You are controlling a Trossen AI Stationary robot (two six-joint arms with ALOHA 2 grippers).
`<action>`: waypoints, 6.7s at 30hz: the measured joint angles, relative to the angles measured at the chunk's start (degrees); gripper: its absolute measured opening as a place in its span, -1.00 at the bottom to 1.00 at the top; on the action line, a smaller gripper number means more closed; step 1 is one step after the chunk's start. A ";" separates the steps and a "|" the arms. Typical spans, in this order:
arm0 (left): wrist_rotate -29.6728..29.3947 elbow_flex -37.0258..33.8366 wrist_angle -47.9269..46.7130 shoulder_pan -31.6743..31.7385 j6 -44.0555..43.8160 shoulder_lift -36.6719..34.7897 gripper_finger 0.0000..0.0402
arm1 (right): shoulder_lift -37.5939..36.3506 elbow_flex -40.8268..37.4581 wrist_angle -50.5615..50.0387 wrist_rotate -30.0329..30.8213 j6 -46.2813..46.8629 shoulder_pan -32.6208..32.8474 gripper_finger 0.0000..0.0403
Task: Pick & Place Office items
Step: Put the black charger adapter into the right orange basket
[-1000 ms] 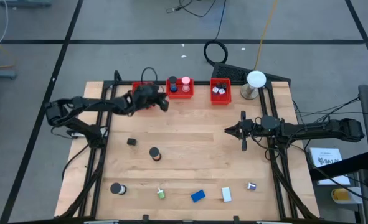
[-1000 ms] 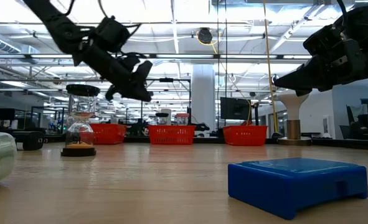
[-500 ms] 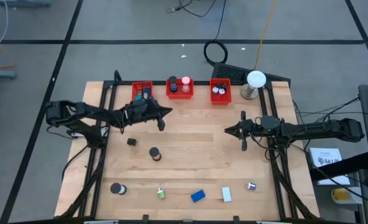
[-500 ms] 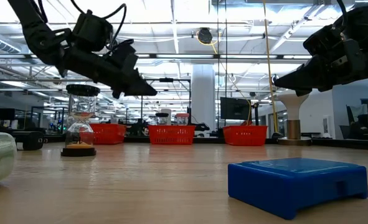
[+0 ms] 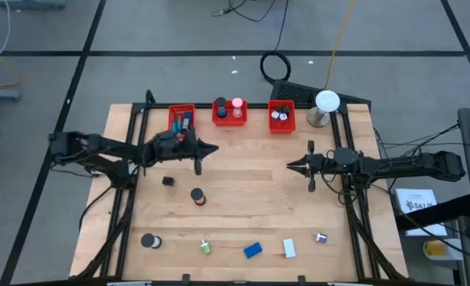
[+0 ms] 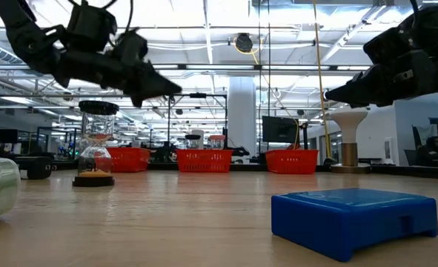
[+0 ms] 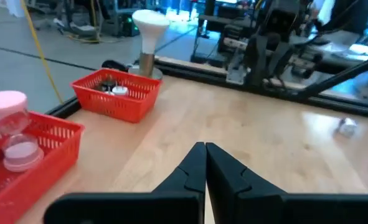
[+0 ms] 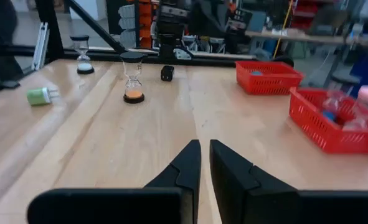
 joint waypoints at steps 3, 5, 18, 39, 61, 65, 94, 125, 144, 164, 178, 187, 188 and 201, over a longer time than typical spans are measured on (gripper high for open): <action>5.50 0.10 -7.29 3.89 0.35 -6.55 -0.98 | 0.00 0.00 0.07 -0.12 -2.09 0.00 -0.86; 7.10 -0.08 -15.73 6.01 1.97 -12.11 -0.96 | 0.00 0.00 -0.18 -0.14 -1.95 0.00 -0.87; 1.19 4.53 -68.54 9.70 -0.47 -34.74 -0.88 | -0.04 0.02 11.60 -0.31 0.53 0.20 -0.86; -3.73 19.66 -100.54 -2.36 -5.55 -9.05 0.28 | 0.15 0.02 20.12 4.49 -5.17 0.17 -0.91; -9.54 19.66 -102.27 -20.52 -8.95 1.01 0.42 | 0.17 0.02 21.39 4.54 -8.06 0.17 -0.96; -10.06 19.64 -102.40 -21.39 -9.33 4.82 0.36 | 0.17 0.02 21.60 4.45 -8.06 0.17 -0.97; -14.65 9.06 -45.80 -9.92 -9.21 -15.36 -0.27 | 0.75 0.02 22.06 4.54 -7.88 0.17 -1.00; 0.89 40.09 6.23 -7.23 2.12 48.43 -0.27 | 5.97 0.02 23.55 7.64 -4.73 -0.02 -1.00; 0.35 43.99 5.05 -6.94 1.13 52.63 -0.27 | 6.56 0.02 26.13 7.77 -2.44 0.00 -1.00; -0.35 54.01 6.47 -7.28 0.92 63.52 -0.27 | 6.99 0.04 26.91 7.60 -2.04 0.07 -1.00; -0.92 54.28 2.89 -7.05 -0.12 63.71 0.10 | 7.10 0.04 24.56 7.41 0.73 0.07 -1.00; 5.78 53.98 -7.21 -5.76 1.41 59.29 0.32 | 7.10 0.04 21.65 7.55 1.15 0.07 -1.00; 6.55 53.66 -8.21 -5.60 2.23 58.75 0.33 | 7.11 0.04 21.25 7.57 1.18 0.07 -1.00; 7.16 37.33 -1.46 -4.55 6.72 48.34 0.25 | 8.50 0.07 20.90 7.28 9.96 0.20 -1.00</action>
